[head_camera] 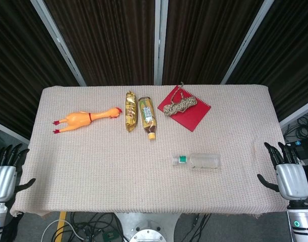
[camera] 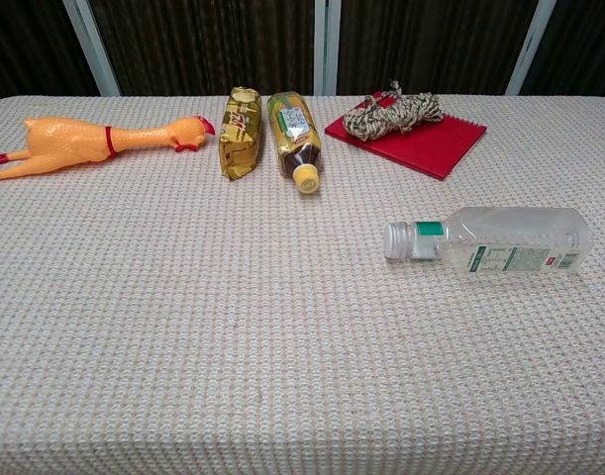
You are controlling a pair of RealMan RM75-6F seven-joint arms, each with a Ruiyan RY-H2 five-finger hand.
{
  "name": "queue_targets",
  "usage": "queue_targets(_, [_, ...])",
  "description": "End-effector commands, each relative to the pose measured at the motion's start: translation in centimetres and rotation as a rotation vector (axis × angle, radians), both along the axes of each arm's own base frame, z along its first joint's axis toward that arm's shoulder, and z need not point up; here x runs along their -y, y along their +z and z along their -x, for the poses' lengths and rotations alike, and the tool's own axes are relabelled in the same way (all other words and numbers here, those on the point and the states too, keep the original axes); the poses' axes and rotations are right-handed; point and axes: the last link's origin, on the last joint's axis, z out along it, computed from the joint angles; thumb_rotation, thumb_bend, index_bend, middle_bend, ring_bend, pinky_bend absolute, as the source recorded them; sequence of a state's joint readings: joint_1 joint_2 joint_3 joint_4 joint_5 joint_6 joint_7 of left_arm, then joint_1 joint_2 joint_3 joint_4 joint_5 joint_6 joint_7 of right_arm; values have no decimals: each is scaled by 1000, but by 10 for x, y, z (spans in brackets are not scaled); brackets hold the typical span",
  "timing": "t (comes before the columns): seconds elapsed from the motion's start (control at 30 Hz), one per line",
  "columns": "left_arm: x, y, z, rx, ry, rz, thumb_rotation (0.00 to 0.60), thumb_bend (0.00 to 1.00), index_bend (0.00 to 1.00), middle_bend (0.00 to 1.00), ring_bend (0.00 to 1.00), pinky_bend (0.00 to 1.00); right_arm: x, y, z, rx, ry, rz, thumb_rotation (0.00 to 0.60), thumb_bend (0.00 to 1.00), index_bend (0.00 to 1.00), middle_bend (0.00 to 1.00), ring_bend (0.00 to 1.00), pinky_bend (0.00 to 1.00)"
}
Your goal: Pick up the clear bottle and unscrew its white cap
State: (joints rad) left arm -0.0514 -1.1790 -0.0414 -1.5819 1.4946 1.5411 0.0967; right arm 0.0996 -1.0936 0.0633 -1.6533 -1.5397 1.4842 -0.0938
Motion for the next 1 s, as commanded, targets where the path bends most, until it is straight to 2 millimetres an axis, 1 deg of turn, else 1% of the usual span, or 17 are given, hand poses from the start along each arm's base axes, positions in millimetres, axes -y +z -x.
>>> queue_targets(0.03, [0,0,0,-1,1,0,600,0,187,67,0,45,1,0,-1,-2,6,0,600,127,2,174,0,75])
queue_targets(0.2, [2,1,1,-1,3,-6,600,0,187,67,0,45,2,0,-2,1,12,-3,600,127,2,176,0,75])
queue_targets(0.27, [2,1,1,0,3,-6,600,0,187,67,0,45,3,-4,-3,26,11,-29,600,127,2,176,0,75])
queue_targets(0.37, [2,1,0,-2,2,-5,600,0,187,67,0,45,11,-12,-6,57,18,-95,600,127,2,176,0,75])
queue_targets(0.47, [1,1,-1,-2,-2,-5,600,0,187,67,0,45,25,-28,-12,66,33,-170,600,126,2,174,0,75])
queue_targets(0.57, [1,1,-1,-1,-7,-6,600,0,187,67,0,45,43,-49,-20,56,49,-239,600,116,2,172,0,75])
queue_targets(0.6, [1,1,-1,-1,-7,-6,600,0,188,67,0,45,50,-59,-23,50,55,-270,600,107,2,172,0,75])
queue_targets(0.67, [1,1,0,-2,-5,-6,600,0,187,67,0,45,61,-73,-26,46,58,-311,600,88,2,170,0,75])
queue_targets(0.8, [2,2,1,1,0,-5,600,0,188,67,0,45,82,-103,-34,31,67,-386,600,82,2,163,0,75])
queue_targets(0.9, [2,3,2,4,-1,-6,600,0,188,67,0,45,90,-119,-38,29,71,-427,600,81,7,161,0,75])
queue_targets(1.0, [3,3,2,12,1,5,600,0,189,67,0,45,96,-135,-42,39,72,-455,600,81,71,169,0,75])
